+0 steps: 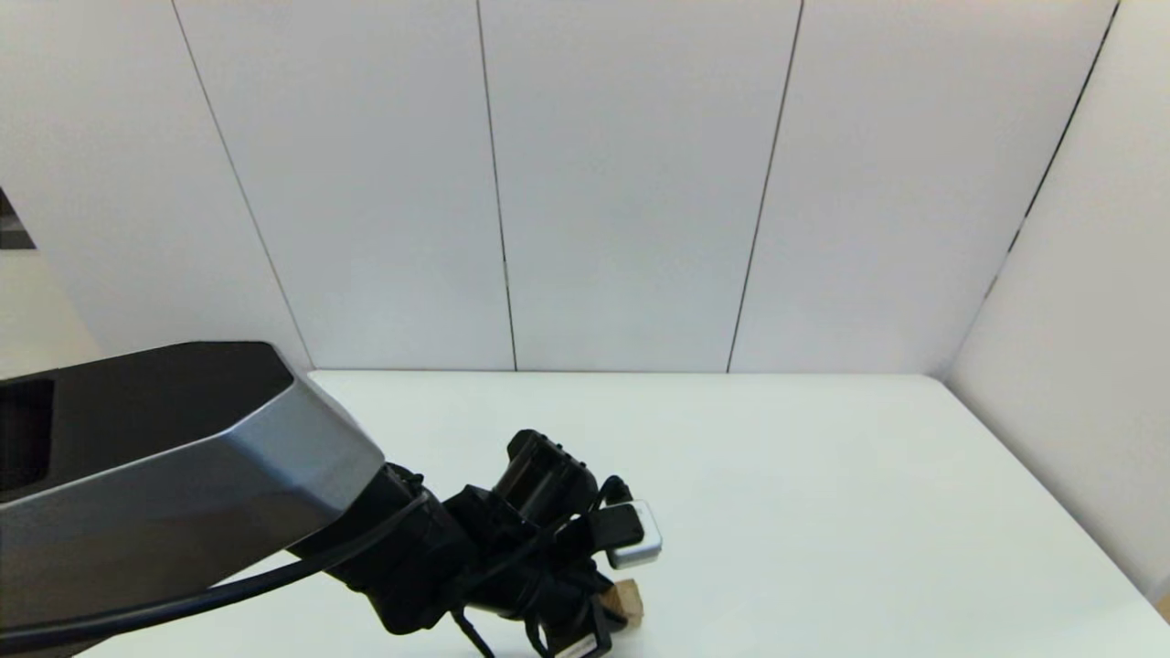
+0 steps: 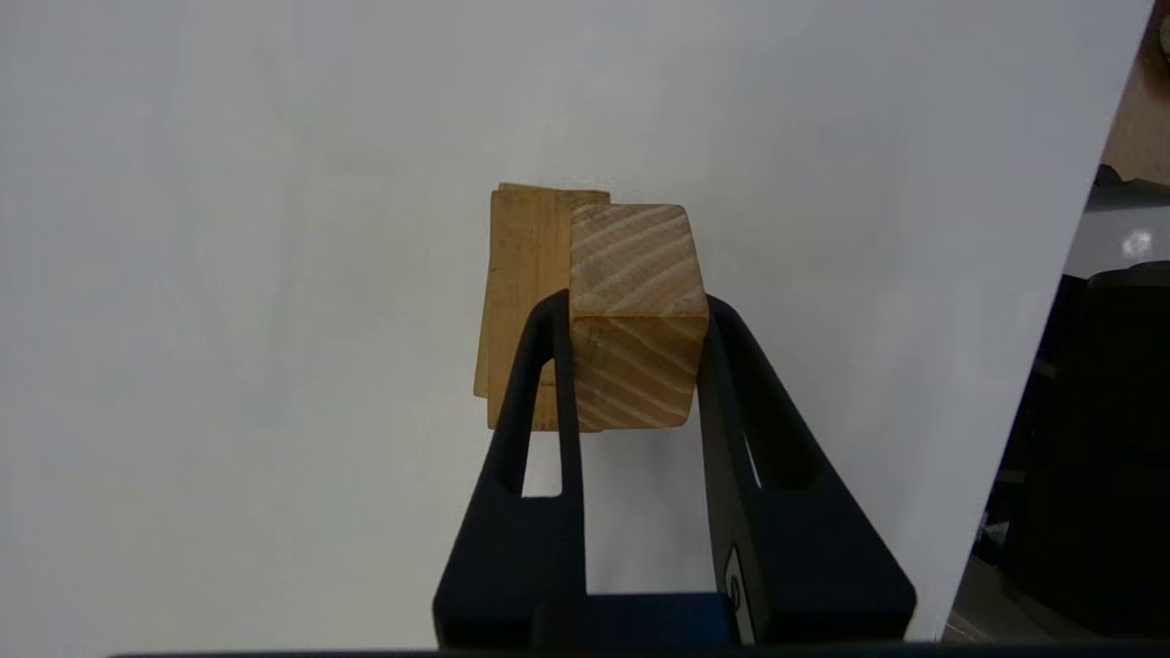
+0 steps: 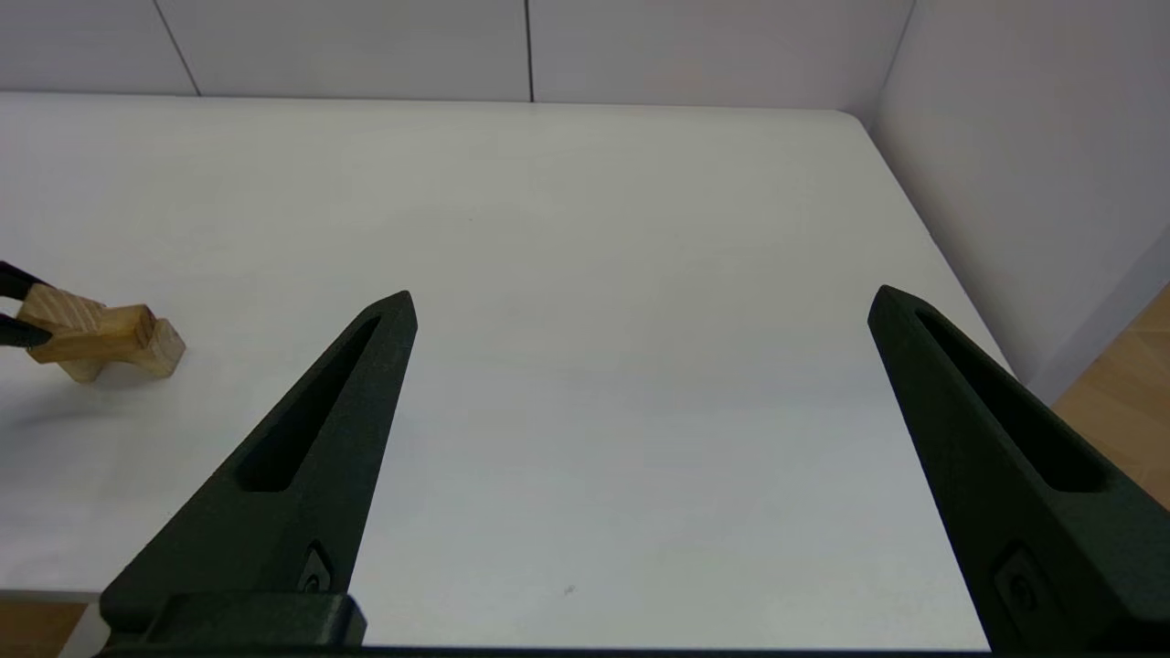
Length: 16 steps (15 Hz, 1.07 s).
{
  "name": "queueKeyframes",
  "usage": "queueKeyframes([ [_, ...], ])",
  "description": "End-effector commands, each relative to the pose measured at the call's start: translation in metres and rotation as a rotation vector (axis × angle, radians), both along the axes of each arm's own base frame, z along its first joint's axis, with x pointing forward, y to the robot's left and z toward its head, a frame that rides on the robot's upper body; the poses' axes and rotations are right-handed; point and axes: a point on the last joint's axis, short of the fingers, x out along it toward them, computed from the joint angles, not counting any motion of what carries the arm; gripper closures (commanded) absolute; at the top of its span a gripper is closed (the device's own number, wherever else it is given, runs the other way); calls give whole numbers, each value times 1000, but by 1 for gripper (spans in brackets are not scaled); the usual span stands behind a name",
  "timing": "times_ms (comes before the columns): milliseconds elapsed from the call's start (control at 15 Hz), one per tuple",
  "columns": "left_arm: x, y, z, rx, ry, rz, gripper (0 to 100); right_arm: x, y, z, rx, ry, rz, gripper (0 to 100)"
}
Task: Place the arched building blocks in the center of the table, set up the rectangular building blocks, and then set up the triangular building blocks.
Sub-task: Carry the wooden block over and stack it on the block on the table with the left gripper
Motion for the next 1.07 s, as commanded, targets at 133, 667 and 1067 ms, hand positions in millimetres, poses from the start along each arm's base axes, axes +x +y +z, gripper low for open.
queueKeyframes([
  [133,3,1,-12,0,-6,8,100,0,0,0,0,1,0,0],
  [667,8,6,-12,4,-10,28,100,0,0,0,0,0,0,0],
  [1067,10,7,-12,4,-14,34,100,0,0,0,0,0,0,0],
])
